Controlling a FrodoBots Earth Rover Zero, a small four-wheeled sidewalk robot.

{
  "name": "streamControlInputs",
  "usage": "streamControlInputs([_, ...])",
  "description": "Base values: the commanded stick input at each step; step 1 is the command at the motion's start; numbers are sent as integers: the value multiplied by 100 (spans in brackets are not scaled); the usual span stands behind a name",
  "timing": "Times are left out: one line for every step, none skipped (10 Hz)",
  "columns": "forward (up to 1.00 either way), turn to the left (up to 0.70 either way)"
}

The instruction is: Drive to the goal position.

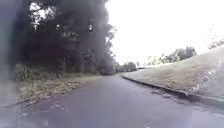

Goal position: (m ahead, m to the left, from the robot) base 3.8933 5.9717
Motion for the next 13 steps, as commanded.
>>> streamControlInputs([100,0])
streamControlInputs([100,0])
streamControlInputs([100,0])
streamControlInputs([100,0])
streamControlInputs([100,0])
streamControlInputs([100,0])
streamControlInputs([100,0])
streamControlInputs([100,0])
streamControlInputs([100,0])
streamControlInputs([100,0])
streamControlInputs([100,0])
streamControlInputs([100,0])
streamControlInputs([99,0])
